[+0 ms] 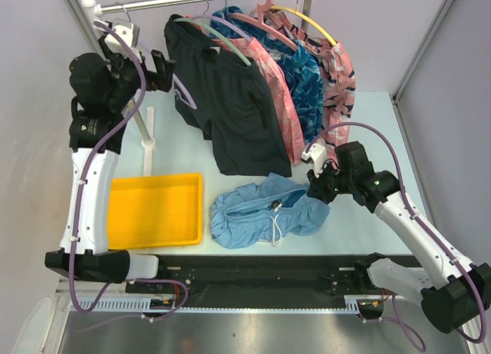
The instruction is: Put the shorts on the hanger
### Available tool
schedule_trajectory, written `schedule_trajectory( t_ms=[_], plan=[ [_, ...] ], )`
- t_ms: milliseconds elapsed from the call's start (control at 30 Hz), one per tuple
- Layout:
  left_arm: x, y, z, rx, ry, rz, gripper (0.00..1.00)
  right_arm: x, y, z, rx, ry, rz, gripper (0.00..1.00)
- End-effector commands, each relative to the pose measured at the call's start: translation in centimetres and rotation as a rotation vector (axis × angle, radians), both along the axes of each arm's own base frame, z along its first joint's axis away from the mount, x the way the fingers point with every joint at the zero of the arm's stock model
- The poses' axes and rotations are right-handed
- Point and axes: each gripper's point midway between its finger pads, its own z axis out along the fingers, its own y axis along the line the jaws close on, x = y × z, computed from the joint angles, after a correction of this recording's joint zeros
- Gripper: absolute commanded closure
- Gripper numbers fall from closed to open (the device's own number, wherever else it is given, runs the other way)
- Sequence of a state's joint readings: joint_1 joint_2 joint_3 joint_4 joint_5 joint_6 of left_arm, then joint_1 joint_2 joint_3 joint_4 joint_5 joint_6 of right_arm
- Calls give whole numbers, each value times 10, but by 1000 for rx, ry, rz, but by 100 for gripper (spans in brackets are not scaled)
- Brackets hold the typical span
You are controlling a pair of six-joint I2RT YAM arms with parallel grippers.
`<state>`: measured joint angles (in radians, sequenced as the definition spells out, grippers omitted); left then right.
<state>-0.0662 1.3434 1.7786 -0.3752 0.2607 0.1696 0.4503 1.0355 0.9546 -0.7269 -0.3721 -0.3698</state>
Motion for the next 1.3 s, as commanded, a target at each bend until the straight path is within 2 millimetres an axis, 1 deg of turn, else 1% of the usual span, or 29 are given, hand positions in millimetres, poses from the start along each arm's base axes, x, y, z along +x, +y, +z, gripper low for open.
schedule_trajectory(
  t_ms=[0, 33, 133, 167, 233, 300, 433, 500, 600, 633, 667, 733, 767, 833, 900, 933, 967, 1100, 1133, 1200, 1233, 1267],
  plan=[
    [-24, -27, 18, -447, 53, -103, 5, 10, 2, 20, 24, -81, -19, 100],
    [-18, -21, 9, -478, 67, -67, 5, 10, 2, 21, 22, -86, -20, 100],
    [-8, -6, 8, -604, 81, -11, 5, 8, 1, 21, 6, -92, -17, 100],
    [-3, 2, 6, -673, 98, 9, 7, 8, 1, 23, 7, -96, -17, 100],
    [3, 5, 1, -728, 114, 29, 7, 6, 1, 23, 0, -94, -16, 100],
    [9, 14, -2, -779, 110, 44, 8, 6, 1, 23, -4, -98, -21, 100],
    [20, 13, -12, -868, 137, 41, 8, 6, 2, 23, -9, -100, -22, 100],
    [29, 14, -19, -893, 155, 54, 9, 7, 1, 22, -14, -98, -25, 100],
    [37, 16, -21, -933, 158, 48, 8, 8, 1, 22, -17, -101, -28, 100],
    [39, 15, -17, -952, 147, 38, 9, 7, 1, 22, -16, -100, -30, 100],
    [41, 16, -16, -957, 144, 33, 10, 8, 1, 22, -17, -100, -31, 100],
    [47, 15, -21, -982, 163, 34, 12, 8, 1, 22, -20, -101, -33, 100],
    [48, 14, -15, -990, 142, 18, 13, 8, 0, 22, -22, -100, -37, 100],
    [54, 14, -20, -1018, 164, 22, 14, 8, 0, 22, -23, -102, -39, 100],
    [56, 11, -19, -1021, 166, 1, 16, 8, 0, 22, -27, -102, -40, 100],
    [58, 10, -19, -1030, 169, -4, 20, 8, -1, 22, -29, -102, -43, 100],
    [58, 10, -18, -1032, 169, -10, 22, 8, -1, 22, -31, -102, -47, 100],
    [57, 7, -9, -1040, 155, -48, 34, 8, -1, 22, -29, -101, -51, 100],
    [57, 7, -9, -1045, 157, -51, 40, 8, -1, 21, -30, -97, -52, 100],
    [56, 6, -5, -1046, 156, -66, 45, 8, -1, 21, -30, -97, -52, 100],
    [56, 6, -3, -1050, 151, -72, 49, 8, -1, 22, -28, -98, -50, 100],
    [54, 4, -1, -1046, 149, -86, 52, 9, -1, 22, -29, -100, -52, 100]
  ],
)
